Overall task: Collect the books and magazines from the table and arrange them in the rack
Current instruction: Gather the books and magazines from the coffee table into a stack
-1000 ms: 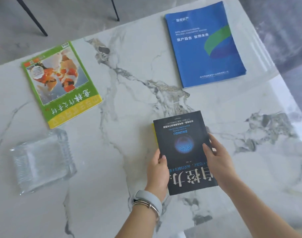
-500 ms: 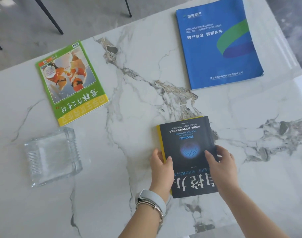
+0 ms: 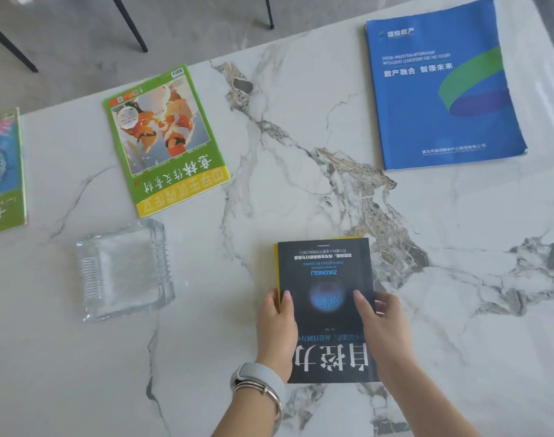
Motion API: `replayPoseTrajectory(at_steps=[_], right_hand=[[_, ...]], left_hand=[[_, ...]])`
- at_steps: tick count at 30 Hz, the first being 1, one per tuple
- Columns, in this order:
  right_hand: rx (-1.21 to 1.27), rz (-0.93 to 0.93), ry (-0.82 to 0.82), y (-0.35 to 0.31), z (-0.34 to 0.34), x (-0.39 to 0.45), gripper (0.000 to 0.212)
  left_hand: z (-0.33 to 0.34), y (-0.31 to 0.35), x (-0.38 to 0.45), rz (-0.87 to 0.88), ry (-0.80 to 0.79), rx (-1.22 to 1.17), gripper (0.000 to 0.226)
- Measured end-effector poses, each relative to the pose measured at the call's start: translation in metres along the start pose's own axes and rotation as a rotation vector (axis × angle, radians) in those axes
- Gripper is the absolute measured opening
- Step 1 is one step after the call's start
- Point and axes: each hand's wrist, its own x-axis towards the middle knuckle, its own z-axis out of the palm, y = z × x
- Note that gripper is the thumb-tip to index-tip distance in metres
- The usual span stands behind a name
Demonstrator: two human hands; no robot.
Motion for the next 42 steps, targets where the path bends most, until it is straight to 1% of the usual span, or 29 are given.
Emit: replayPoseTrajectory(at_steps=[1,4,5,6,8,10,12,14,17,18,19,21,23,24,26,28,31,34,36,39,42], right_hand=[[-0.022,-0.002,-0.018,0.002,0.012,-0.007,0.030],[-0.090,-0.005,-0.091,0.008,0.050,-0.029,0.031],[-0.101,-0.007,-0.114,0.010,0.061,-0.037,0.027],[-0.114,-0.011,-0.133,0.012,0.072,-0.046,0.023],[-0.160,-0.011,-0.151,0.017,0.094,-0.062,0.022],[-0.201,-0.014,-0.140,0.023,0.106,-0.073,0.028],[-0.238,-0.027,-0.123,0.026,0.115,-0.082,0.035],[-0.249,-0.033,-0.096,0.024,0.118,-0.088,0.039],[-0.248,-0.056,0.029,0.007,0.126,-0.093,0.039],[-0.240,-0.087,0.079,-0.005,0.132,-0.096,0.038],[-0.225,-0.130,0.117,-0.018,0.138,-0.098,0.036],[-0.189,-0.232,0.132,-0.050,0.161,-0.105,0.033],[-0.160,-0.340,0.071,-0.086,0.196,-0.113,0.031],[-0.141,-0.391,0.021,-0.103,0.216,-0.115,0.031],[-0.129,-0.471,-0.085,-0.136,0.266,-0.118,0.031],[-0.143,-0.512,-0.186,-0.166,0.318,-0.119,0.032],[-0.164,-0.547,-0.327,-0.202,0.395,-0.120,0.033],[-0.257,-0.514,-0.434,-0.223,0.464,-0.118,0.036],[-0.258,-0.470,-0.469,-0.232,0.489,-0.115,0.038],[-0.225,-0.393,-0.514,-0.240,0.531,-0.111,0.041],[-0.170,-0.319,-0.517,-0.246,0.557,-0.112,0.043]], left_hand=[[-0.012,-0.005,0.000,0.008,0.036,-0.001,0.017],[-0.052,-0.018,-0.001,0.012,0.162,-0.003,0.026],[-0.064,-0.021,-0.003,0.009,0.206,-0.004,0.028],[-0.076,-0.022,-0.004,0.011,0.239,-0.006,0.030],[-0.098,-0.028,-0.005,0.012,0.270,0.006,0.033],[-0.113,-0.035,-0.002,0.036,0.237,0.034,0.035],[-0.126,-0.045,0.005,0.054,0.187,0.084,0.032],[-0.134,-0.050,0.011,-0.001,0.148,0.161,0.032],[-0.146,-0.042,0.017,-0.033,0.131,0.248,0.040],[-0.153,-0.031,0.018,0.003,0.144,0.279,0.041],[-0.161,-0.021,0.020,0.078,0.173,0.287,0.041],[-0.188,0.005,0.025,0.282,0.222,0.214,0.034],[-0.225,0.033,0.042,0.415,0.257,0.143,0.028],[-0.248,0.045,0.057,0.425,0.286,0.097,0.027],[-0.299,0.068,0.098,0.358,0.346,-0.038,0.026],[-0.349,0.087,0.143,0.276,0.395,-0.146,0.026],[-0.416,0.107,0.203,0.216,0.467,-0.162,0.033],[-0.471,0.117,0.256,0.196,0.526,-0.169,0.036],[-0.491,0.121,0.279,0.180,0.533,-0.137,0.039],[-0.522,0.118,0.313,0.157,0.565,-0.040,0.046],[-0.541,0.115,0.333,0.080,0.657,0.119,0.050]])
